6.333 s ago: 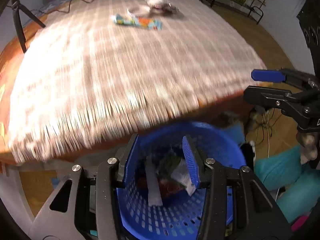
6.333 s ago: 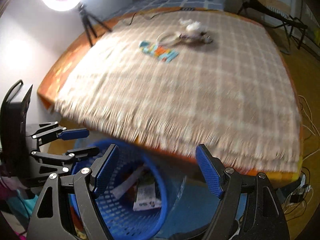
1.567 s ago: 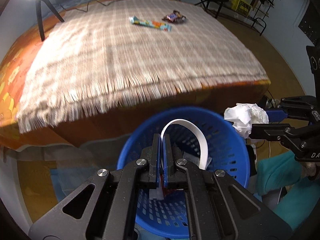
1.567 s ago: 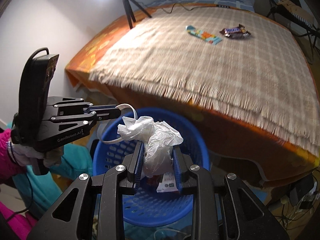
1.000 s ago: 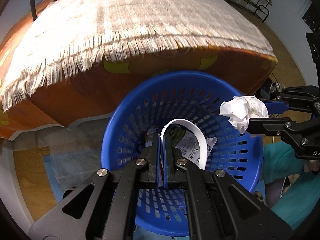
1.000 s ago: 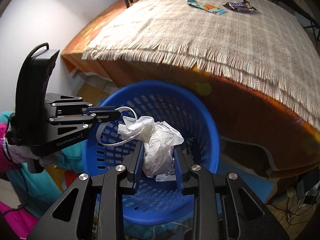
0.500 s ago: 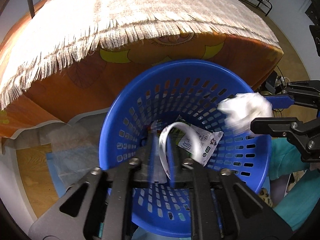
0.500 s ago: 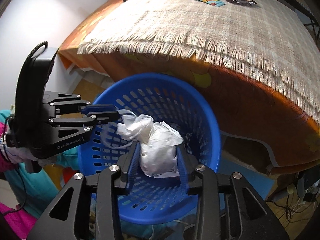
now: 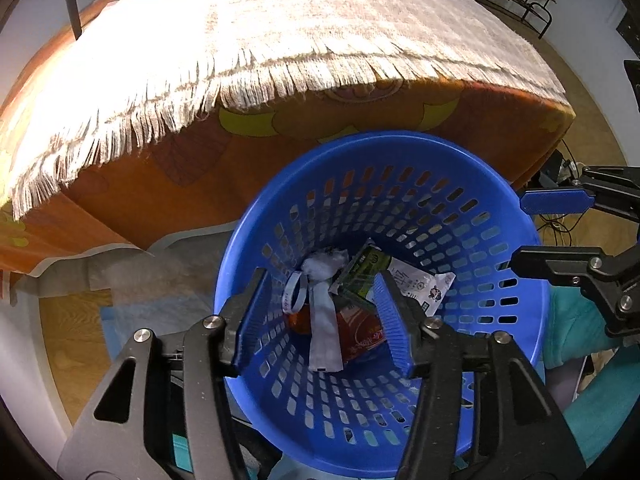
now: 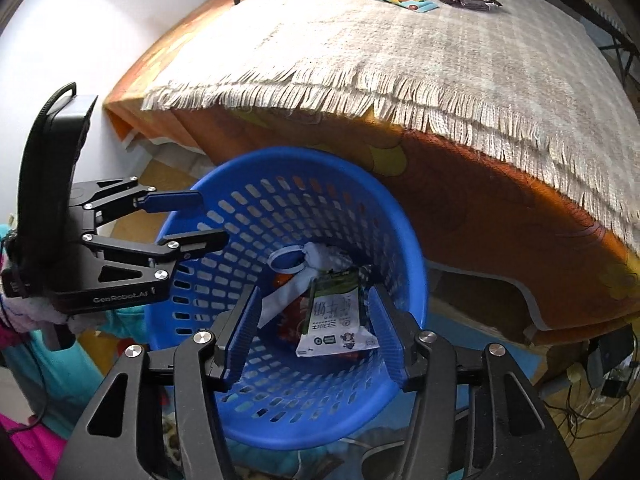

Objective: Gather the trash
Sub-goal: 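Move both tools back over the tube and Snickers bar on the bed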

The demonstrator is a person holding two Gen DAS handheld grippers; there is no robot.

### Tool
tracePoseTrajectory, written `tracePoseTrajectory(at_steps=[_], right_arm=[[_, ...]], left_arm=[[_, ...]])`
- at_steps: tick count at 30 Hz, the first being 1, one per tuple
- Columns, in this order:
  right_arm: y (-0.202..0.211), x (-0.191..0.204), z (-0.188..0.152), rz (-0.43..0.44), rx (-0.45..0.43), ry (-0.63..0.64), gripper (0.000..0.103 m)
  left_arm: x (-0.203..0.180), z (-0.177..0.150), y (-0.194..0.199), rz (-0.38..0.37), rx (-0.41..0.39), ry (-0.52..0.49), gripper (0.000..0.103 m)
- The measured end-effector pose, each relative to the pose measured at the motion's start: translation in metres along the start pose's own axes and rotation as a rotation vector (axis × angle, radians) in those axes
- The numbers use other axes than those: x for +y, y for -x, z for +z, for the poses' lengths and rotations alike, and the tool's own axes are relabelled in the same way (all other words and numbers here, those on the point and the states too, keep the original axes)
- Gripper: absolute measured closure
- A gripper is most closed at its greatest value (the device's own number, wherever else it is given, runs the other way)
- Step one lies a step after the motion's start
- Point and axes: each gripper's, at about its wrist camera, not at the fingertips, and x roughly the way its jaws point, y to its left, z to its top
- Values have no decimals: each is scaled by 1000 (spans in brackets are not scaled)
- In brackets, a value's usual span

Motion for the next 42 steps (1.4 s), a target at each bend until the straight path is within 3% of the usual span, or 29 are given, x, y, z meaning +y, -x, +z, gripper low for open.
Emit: tracePoseTrajectory(at_steps=[6,13,16,24,33,42], right_arm=[[3,-3,0,-34,2,-14,48],[10,-4,5,-116,-13,-28,47],[15,-4,8,-174,-27,-23,39],[27,-8,15,-225,-59,-27,39],[40,-18,29,-216,-91,-53,38],[58,-46,51,-225,-170,-62,38]], left_arm=[[1,1,2,7,-6,6,41],[3,6,6,7,-17,9,41],[3,9,9,6,-25,12,41],[1,24,18,6,-56,7,41],[2,66,37,-8,-117,7,41],[4,148,38,-47,-160,-43,41]])
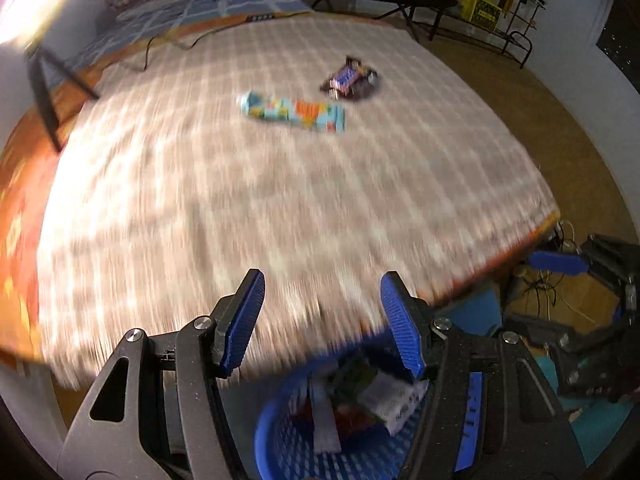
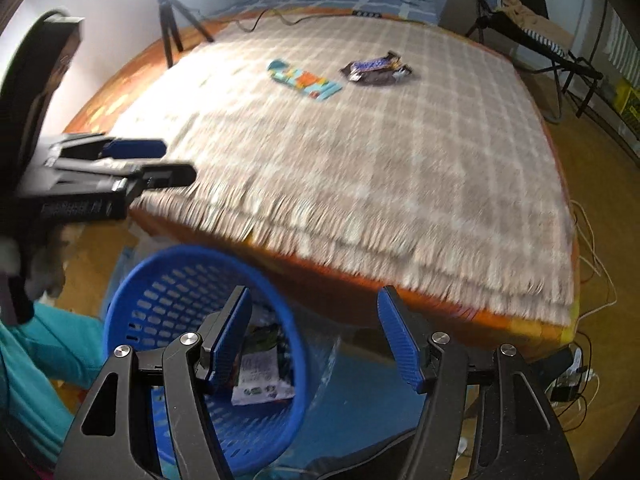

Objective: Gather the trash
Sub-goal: 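Move both tools back over the tube and Snickers bar on the bed, then grasp the orange-print tube with the left tool while the right tool grasps the Snickers bar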

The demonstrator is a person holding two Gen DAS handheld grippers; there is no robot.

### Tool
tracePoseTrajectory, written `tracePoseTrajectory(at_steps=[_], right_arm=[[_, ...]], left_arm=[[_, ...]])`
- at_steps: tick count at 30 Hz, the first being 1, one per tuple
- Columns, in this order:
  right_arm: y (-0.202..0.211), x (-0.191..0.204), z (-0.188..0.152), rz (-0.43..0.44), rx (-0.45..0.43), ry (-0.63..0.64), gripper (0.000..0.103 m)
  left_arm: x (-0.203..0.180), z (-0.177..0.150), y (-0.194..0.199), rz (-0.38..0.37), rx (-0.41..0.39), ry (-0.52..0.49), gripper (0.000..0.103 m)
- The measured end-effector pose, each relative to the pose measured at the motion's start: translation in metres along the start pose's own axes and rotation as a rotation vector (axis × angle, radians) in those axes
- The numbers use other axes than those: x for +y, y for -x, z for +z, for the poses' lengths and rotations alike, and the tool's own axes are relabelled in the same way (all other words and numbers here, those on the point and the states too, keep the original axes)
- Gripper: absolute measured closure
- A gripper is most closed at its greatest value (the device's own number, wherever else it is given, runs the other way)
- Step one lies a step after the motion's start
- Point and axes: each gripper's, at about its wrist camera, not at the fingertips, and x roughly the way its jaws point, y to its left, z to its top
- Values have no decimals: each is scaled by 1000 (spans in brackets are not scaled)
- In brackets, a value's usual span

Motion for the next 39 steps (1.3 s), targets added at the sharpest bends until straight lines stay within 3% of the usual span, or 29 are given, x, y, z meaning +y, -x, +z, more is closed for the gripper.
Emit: tracePoseTrajectory(at_steps=[7,11,14,19,26,34,39], right_arm=[[7,-33,30,-35,-61,-14,38],[9,-44,42,-17,-72,-55,38],[8,-44,48,0,-70,-56,38],[9,-41,50,13,-68,-46,38],[5,-48,56,28,-60,-77,38],[0,-43,63,46,-52,-78,38],[-2,-43,72,59,-56,-89,38]], left_arm=[[15,88,-25,-26,-53,-22,41],[23,128,-47,-37,-45,-20,41],[32,149,-63,-77,-23,18,41],[41,172,-97,-80,31,32,41],[64,173,-124,-135,101,122,41],[77,140,-105,-200,136,131,42],[61,106,-85,-202,139,36,42]])
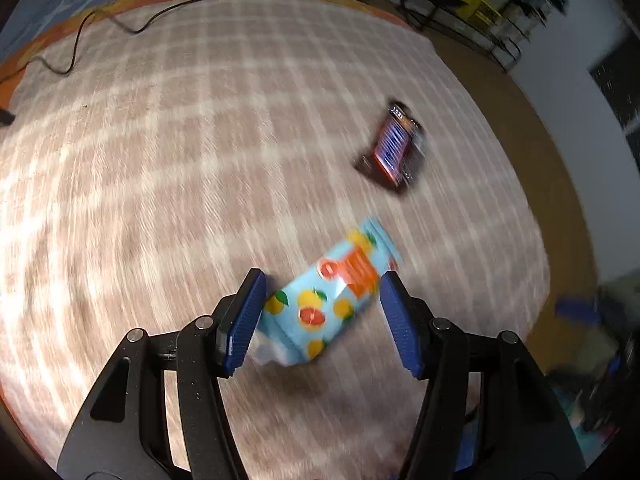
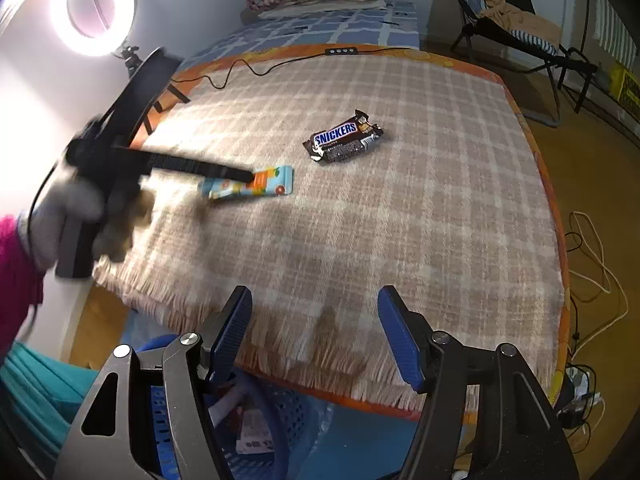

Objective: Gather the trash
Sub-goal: 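Grasp the orange-print tube with the left tool while the right tool grasps the Snickers bar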

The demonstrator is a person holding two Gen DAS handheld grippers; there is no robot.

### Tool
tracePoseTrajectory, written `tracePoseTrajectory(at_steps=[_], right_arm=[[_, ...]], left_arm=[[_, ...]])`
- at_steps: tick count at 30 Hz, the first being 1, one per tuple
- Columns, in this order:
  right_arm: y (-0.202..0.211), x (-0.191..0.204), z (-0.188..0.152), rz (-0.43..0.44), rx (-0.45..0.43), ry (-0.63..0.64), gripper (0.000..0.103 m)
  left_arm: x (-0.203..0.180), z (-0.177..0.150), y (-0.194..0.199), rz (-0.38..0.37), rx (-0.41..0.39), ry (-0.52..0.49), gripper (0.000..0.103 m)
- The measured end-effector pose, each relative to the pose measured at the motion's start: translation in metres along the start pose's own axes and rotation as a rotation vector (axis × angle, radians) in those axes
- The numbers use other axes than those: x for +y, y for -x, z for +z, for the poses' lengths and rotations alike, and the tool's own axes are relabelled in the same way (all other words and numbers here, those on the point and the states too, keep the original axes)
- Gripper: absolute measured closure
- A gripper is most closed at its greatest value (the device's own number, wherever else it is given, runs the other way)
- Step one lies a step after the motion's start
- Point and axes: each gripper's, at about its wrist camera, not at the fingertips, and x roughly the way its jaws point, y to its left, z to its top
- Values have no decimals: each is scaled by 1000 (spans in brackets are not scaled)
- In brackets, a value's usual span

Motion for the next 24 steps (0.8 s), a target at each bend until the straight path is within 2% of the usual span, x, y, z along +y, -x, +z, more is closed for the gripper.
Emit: tracePoseTrajectory(at_steps=[1,4,6,8,9,12,19,24], right_arm=[[-2,-2,4,5,1,-10,38],[-8,-8,18,11,0,-43,38],[-16,-12,32,13,1,-66,38],[-25,-17,46,16,-6,-86,38],[-29,-19,52,19,-11,-92,38],[-47,-24,72,23,-15,-116,38],[-106,-39,110,80,41,-262,38],[-134,-42,124,53,49,-309,38]], left_arm=[[-6,-6,1,19,-1,-33,42],[-25,-17,-2,144,-25,-154,42],[-34,-19,-6,189,-42,-184,43],[-38,-19,-7,229,-63,-207,52],[-39,-19,-7,241,-73,-216,59],[-38,-19,-6,251,-92,-216,64],[-12,-13,3,266,-121,-145,65],[7,-15,13,280,-138,-95,65]])
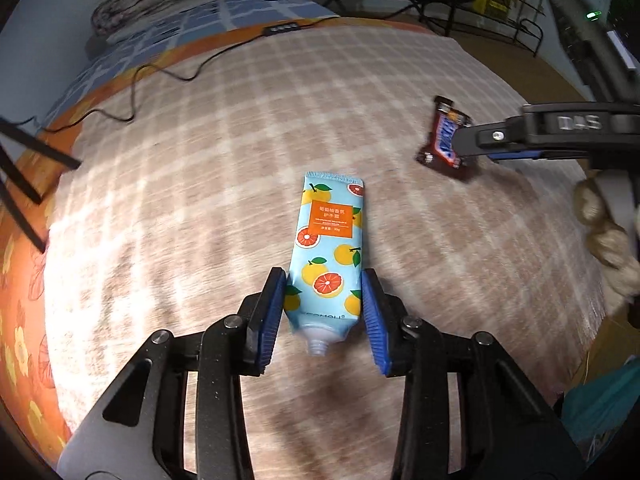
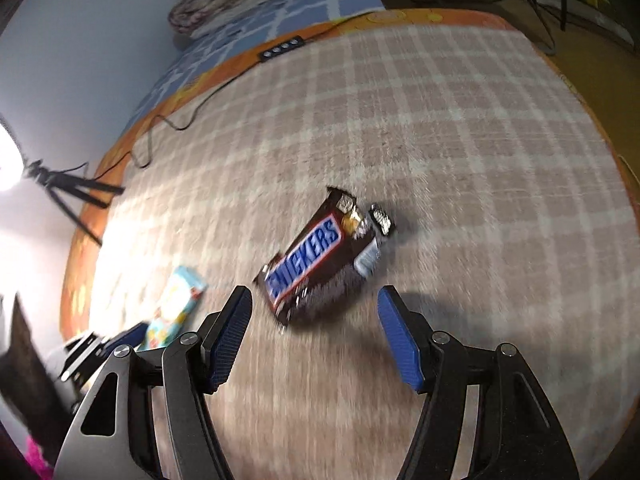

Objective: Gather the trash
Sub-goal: 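Grasp the orange-print tube with the left tool while the right tool grasps the Snickers bar, then carry the tube and Snickers bar over the blue basket with both tools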

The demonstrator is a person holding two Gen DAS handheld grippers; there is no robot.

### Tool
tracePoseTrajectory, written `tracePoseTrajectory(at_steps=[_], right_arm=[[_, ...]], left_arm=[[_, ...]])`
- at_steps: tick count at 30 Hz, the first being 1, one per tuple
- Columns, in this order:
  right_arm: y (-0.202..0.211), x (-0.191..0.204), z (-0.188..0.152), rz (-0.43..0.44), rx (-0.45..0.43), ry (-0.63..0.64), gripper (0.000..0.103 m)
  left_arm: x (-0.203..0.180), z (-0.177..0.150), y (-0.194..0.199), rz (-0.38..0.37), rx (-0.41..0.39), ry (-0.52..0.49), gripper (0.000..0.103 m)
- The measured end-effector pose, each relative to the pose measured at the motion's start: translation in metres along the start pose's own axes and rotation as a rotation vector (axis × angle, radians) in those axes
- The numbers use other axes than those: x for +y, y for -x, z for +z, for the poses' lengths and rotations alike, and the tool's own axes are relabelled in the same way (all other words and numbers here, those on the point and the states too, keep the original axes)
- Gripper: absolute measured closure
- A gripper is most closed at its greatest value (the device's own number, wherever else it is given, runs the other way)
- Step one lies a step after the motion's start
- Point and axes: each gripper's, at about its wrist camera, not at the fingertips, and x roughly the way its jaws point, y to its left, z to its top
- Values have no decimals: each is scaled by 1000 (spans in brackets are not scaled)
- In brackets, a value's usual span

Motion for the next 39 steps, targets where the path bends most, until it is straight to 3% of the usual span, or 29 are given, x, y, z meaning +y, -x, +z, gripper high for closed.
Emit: tracePoseTrajectory(at_steps=[7,9,11,14,17,19,39], right_arm=[[-19,32,15,-120,-36,133,38],[-22,41,13,-161,-42,203,53],[-22,45,11,-164,-43,235,75],[-18,41,9,-102,-37,219,85],[-11,38,4,-83,-45,224,86],[-4,37,-1,-64,-52,226,92],[85,68,-78,20,-94,373,93]], left_arm=[[18,-8,5,10,-10,38,65],[19,-8,4,12,-12,40,65],[20,-10,5,12,-16,49,65],[20,-10,6,12,-20,57,65],[19,-12,11,17,-28,65,65],[18,-15,16,20,-34,70,65],[-9,-49,90,17,-88,78,65]])
